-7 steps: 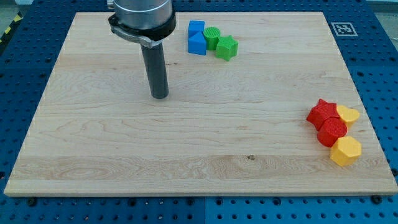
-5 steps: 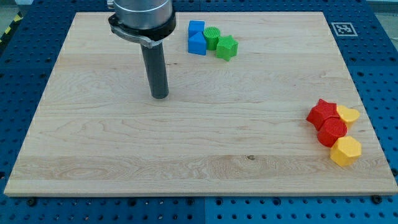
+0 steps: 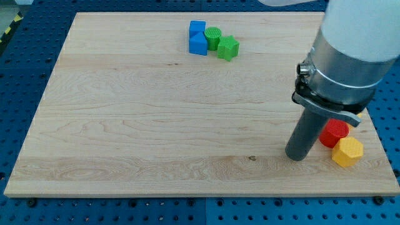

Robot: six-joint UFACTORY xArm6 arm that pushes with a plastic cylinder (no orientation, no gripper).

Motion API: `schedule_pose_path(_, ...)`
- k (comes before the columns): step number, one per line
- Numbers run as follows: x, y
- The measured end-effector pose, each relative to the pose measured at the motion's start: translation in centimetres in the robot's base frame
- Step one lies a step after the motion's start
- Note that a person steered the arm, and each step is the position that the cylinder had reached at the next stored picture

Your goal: Point your arm towards red circle

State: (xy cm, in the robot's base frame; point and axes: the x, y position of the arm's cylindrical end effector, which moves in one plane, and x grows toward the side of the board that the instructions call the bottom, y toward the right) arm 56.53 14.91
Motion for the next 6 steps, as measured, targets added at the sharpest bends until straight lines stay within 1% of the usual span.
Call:
schedule_pose_path(2,0.6,0.0)
schedule_pose_path(3,-2.0,-1.4)
schedule_pose_path(5,-14.1,-2.1)
schedule_pose_path(6,-15.6,2.9)
